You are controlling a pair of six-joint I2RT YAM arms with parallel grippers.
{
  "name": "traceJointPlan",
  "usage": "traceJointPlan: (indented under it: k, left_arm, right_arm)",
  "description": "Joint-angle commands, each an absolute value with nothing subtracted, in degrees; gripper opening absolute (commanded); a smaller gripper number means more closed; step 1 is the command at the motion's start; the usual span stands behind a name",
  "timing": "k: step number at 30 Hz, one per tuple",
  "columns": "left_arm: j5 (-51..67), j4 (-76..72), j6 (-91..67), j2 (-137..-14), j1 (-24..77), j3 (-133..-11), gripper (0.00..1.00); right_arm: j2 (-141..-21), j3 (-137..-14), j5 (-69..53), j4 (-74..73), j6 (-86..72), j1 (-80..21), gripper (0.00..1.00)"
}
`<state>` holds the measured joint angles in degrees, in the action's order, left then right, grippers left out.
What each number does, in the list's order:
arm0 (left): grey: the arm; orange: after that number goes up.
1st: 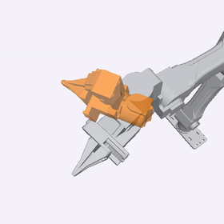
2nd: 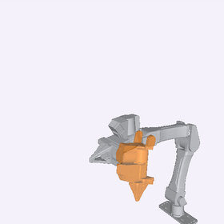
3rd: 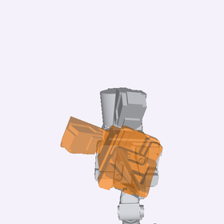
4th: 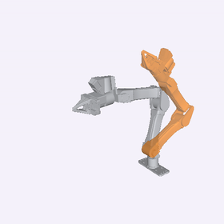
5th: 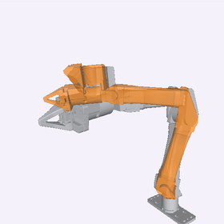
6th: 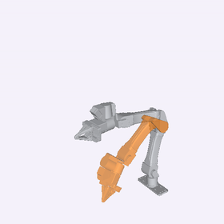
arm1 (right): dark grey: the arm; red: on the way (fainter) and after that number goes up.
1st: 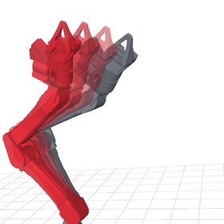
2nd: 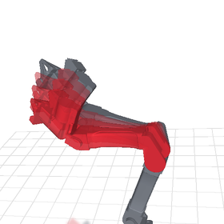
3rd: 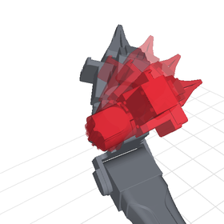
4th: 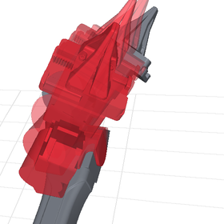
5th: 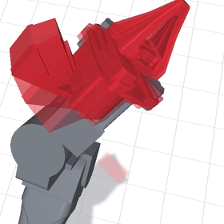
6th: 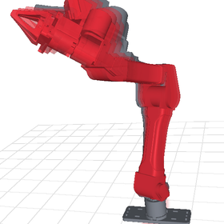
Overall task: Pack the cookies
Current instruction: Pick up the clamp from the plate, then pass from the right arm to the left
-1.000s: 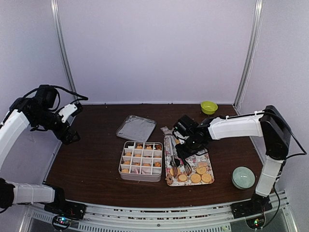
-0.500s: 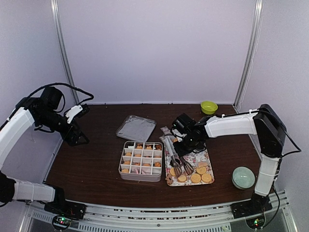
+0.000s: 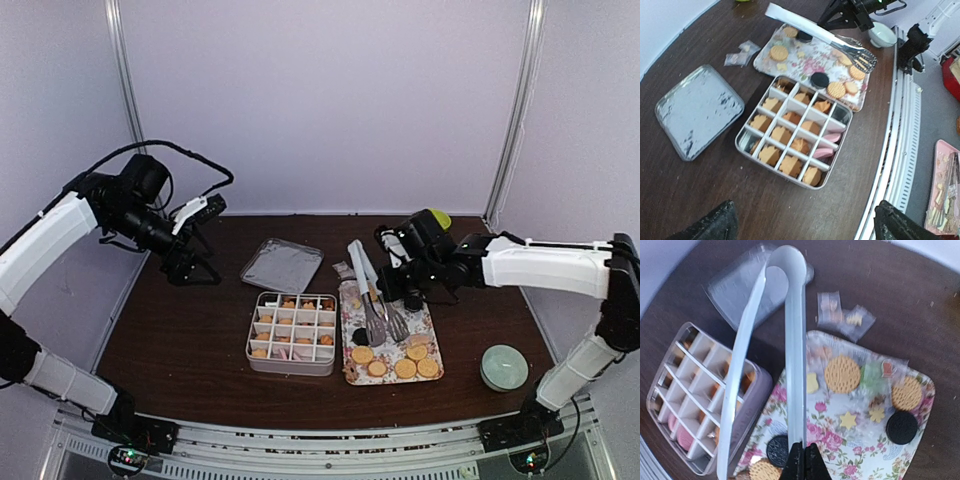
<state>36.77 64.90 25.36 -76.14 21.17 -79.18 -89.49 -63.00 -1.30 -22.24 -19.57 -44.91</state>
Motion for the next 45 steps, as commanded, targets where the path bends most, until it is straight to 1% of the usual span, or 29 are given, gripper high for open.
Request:
traceJointPlan:
  k: [1,3,5,8,11,15,18,23,28,30,34,38,40,41,42,43,44,45]
  left_arm:
    - [44.7,64.5,21.9,-79.7,25.6,-86.8,0.98]
    - [48.1,63.1,19.4,-81.0,27.6,-89.5,0.98]
    - [52.1,61.5,16.9,-82.2,29.6,-92.1,0.98]
    - [58.3,59.3,13.1,-83.9,32.1,-96.2,0.98]
    - [63.6,56.9,9.1,-84.7,34.0,-99.0,0.96]
    - [66.1,52.1,3.4,-85.0,37.0,-99.5,0.86]
    - [66.9,50.4,1.9,-85.2,38.8,-98.5,0.84]
    - [65.8,49.7,1.1,-85.2,39.5,-97.3,0.75]
    - [63.8,50.3,2.7,-85.2,39.5,-96.0,0.71]
    - [64.2,50.4,3.0,-85.4,39.5,-95.6,0.64]
    - [65.3,50.4,2.6,-86.7,39.5,-95.3,0.38]
    - [67.5,50.3,2.5,-88.4,39.5,-96.3,0.24]
    - [67.2,50.3,2.6,-88.8,39.5,-96.5,0.0]
    - [66.8,50.9,3.3,-88.9,39.5,-96.6,0.0]
    - [66.8,52.2,4.8,-89.0,39.5,-97.1,0.0]
    - [66.8,53.9,6.6,-89.3,39.5,-97.8,0.0]
    - [66.6,55.6,8.1,-89.4,39.5,-98.3,0.0]
    - [66.5,57.5,10.4,-89.7,39.5,-99.0,0.0]
  right_arm:
    - [-76.0,-56.9,5.5,-5.1,-25.7,-48.7,0.0]
    - [-70.3,-52.9,10.4,4.6,-27.1,-52.6,0.0]
    - [-67.3,-51.1,16.6,12.8,-27.2,-57.0,0.0]
    - [-67.5,-52.8,23.0,19.8,-26.1,-62.1,0.0]
    - [-70.4,-55.4,25.1,26.3,-24.8,-65.4,0.0]
    - [-75.4,-60.3,27.7,30.5,-21.9,-68.6,0.0]
    - [-77.6,-62.4,26.8,34.5,-19.8,-69.3,0.0]
    - [-80.2,-66.2,25.4,36.1,-17.9,-69.5,0.0]
    - [-81.1,-67.7,24.4,35.7,-17.7,-69.5,0.0]
    - [-81.3,-67.7,24.6,35.8,-17.6,-69.5,0.0]
    - [-82.3,-69.1,24.3,35.9,-16.8,-69.6,0.0]
    - [-83.7,-70.0,23.0,35.5,-16.5,-69.5,0.0]
    - [-84.0,-69.6,22.8,35.4,-16.8,-69.5,0.0]
    - [-83.9,-69.3,22.7,35.3,-16.9,-69.4,0.0]
    - [-83.6,-68.9,22.1,34.9,-16.9,-69.4,0.03]
    - [-83.1,-68.6,21.6,33.7,-17.0,-69.2,0.1]
    - [-82.0,-68.2,20.5,31.9,-17.7,-68.7,0.21]
    - [-80.5,-67.1,18.6,29.8,-18.8,-67.4,0.35]
